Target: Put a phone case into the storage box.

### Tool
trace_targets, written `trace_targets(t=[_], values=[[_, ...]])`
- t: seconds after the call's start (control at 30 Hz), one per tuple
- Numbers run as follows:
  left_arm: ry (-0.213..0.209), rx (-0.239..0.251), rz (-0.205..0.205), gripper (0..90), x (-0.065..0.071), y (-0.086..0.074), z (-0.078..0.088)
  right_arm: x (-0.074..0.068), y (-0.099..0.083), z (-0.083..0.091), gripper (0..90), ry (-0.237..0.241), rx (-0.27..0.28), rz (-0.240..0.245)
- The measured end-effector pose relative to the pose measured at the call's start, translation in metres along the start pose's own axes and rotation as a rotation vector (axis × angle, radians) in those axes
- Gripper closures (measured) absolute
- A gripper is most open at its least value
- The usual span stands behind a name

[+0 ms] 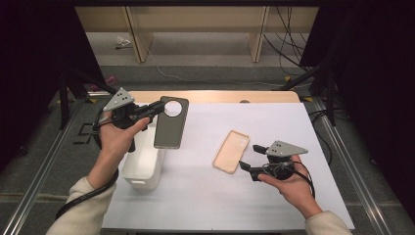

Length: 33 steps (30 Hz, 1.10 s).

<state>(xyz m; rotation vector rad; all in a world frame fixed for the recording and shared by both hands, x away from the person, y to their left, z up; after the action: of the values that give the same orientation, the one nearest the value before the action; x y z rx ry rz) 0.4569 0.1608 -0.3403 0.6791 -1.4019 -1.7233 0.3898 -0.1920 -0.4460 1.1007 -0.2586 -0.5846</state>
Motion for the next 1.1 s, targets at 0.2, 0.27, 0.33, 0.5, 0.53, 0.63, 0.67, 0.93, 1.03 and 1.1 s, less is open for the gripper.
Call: trace_targets(t=[0.2, 0.27, 0.33, 0.5, 0.53, 0.63, 0.67, 0.93, 1.03, 1.1], values=[[0.006, 0.006, 0.004, 81.6, -0.003, 0.001, 0.001, 0.000, 0.000, 0.000, 23.2, 0.000, 0.002, 0.000], [0.007, 0.010, 0.004, 81.6, -0.005, 0.002, 0.001, 0.000, 0.000, 0.000, 23.2, -0.001, 0.002, -0.001], [0.009, 0.011, 0.003, 81.6, -0.007, 0.003, 0.002, 0.000, 0.000, 0.000, 23.2, -0.002, 0.001, -0.002], [0.014, 0.012, 0.005, 81.6, -0.012, 0.004, 0.001, 0.000, 0.000, 0.000, 23.2, -0.002, 0.003, -0.002], [0.015, 0.013, 0.007, 81.7, -0.013, 0.004, 0.001, 0.001, 0.000, 0.000, 23.2, -0.003, 0.004, -0.003], [0.016, 0.015, 0.012, 81.6, -0.017, 0.005, 0.000, 0.001, 0.000, 0.000, 23.2, -0.004, 0.004, -0.006], [0.017, 0.017, 0.014, 81.6, -0.019, 0.005, 0.000, 0.001, 0.000, 0.000, 23.3, -0.005, 0.004, -0.007], [0.022, 0.026, 0.031, 81.6, -0.030, 0.007, -0.001, 0.003, -0.001, 0.000, 23.4, -0.009, 0.005, -0.013], [0.023, 0.028, 0.032, 81.6, -0.034, 0.008, -0.001, 0.003, -0.001, 0.000, 23.5, -0.011, 0.007, -0.014], [0.026, 0.030, 0.029, 81.6, -0.037, 0.009, -0.001, 0.003, -0.001, 0.000, 23.5, -0.011, 0.008, -0.014]])
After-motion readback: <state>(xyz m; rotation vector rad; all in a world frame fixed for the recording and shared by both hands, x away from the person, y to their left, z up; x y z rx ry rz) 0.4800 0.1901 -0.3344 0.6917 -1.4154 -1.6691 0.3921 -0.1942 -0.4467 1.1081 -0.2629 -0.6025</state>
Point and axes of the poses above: each handheld gripper's, and its own axes: z roughly backward along the jaws, y roughly out of its top, x roughly to its right, the point moved 5 cm from there along -z, roughly forward along the jaws, and after that the axes turned 8 degrees about y, right-handed, at the moved point
